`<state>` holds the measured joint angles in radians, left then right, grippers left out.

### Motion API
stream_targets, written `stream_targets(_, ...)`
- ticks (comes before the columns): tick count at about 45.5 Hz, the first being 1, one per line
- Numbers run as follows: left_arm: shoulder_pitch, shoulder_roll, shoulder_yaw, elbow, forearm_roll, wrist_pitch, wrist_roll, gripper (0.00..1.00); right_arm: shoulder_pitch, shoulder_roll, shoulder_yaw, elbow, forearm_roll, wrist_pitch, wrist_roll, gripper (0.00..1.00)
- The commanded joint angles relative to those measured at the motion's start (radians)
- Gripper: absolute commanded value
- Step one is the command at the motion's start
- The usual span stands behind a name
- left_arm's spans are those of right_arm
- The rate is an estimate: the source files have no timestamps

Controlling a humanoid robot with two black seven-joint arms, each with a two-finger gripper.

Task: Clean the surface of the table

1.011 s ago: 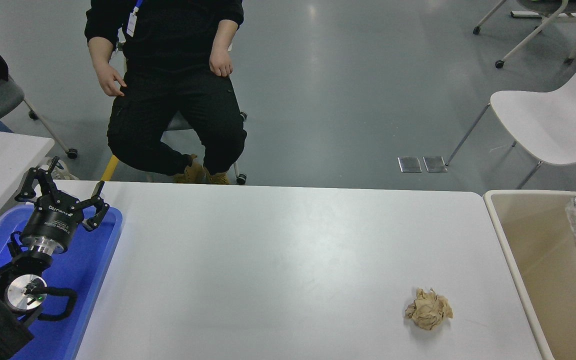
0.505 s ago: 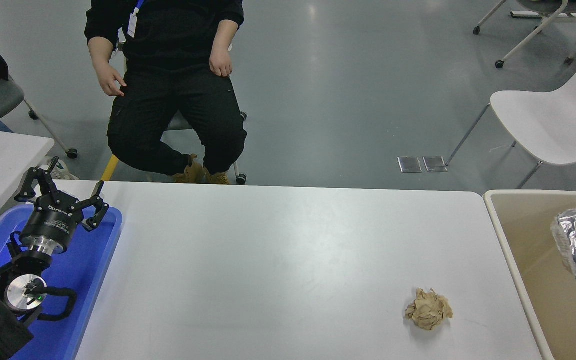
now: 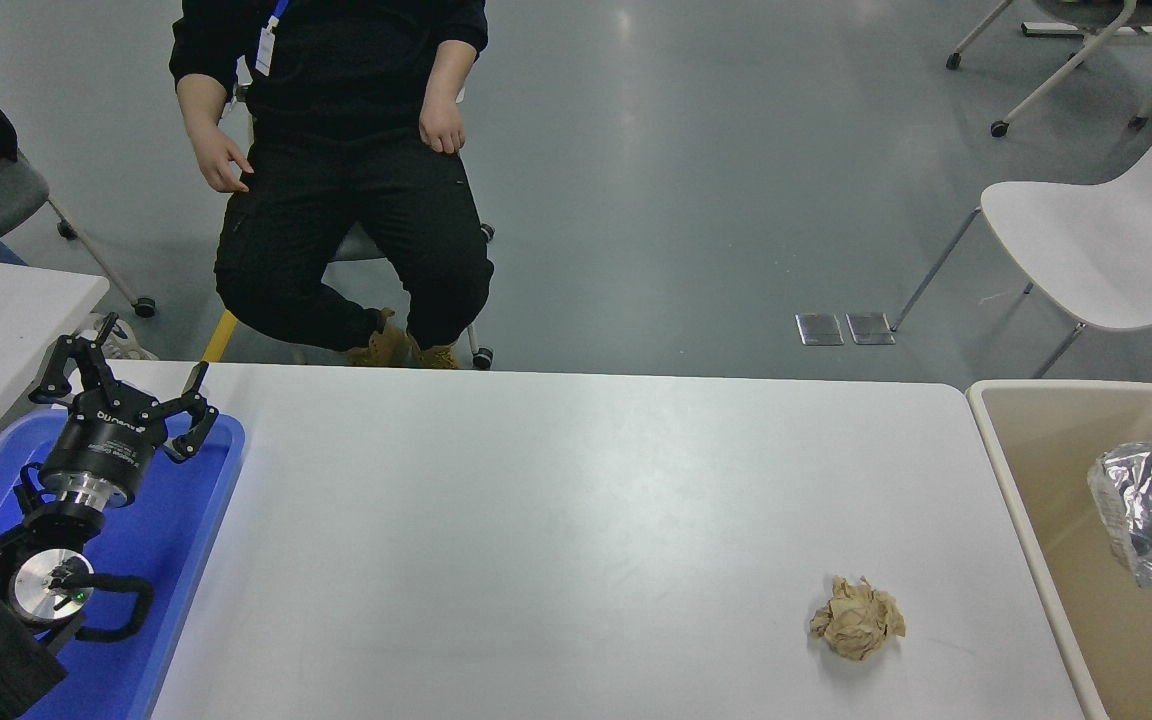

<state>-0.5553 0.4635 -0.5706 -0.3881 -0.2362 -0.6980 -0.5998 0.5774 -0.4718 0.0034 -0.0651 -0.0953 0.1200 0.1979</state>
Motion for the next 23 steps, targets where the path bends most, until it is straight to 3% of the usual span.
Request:
stream_targets(1,0.000,0.001,0.000,0.000,0.000,0.000,0.000,1.00,-0.002,0.002,0.003,0.002,0.002,-0.037,0.000,0.48)
stream_targets(6,0.000,0.000,0.000,0.000,0.000,0.000,0.000,1.00,-0.004,0.002,0.003,0.007,0.002,-0.037,0.000,0.59)
stream_targets(10,0.000,0.000,0.000,0.000,0.000,0.000,0.000,1.00,-0.004,0.004,0.010,0.007,0.002,-0.037,0.000,0.76)
stream_targets(14,0.000,0.000,0.001,0.000,0.000,0.000,0.000,1.00,-0.004,0.004,0.012,0.007,0.002,-0.037,0.001,0.81)
stream_targets(18,0.000,0.000,0.000,0.000,0.000,0.000,0.000,1.00,-0.001,0.004,0.021,0.007,0.003,-0.037,0.000,0.95)
stream_targets(23,0.000,0.000,0.000,0.000,0.000,0.000,0.000,1.00,0.010,-0.001,0.023,0.005,0.003,-0.037,0.000,0.97)
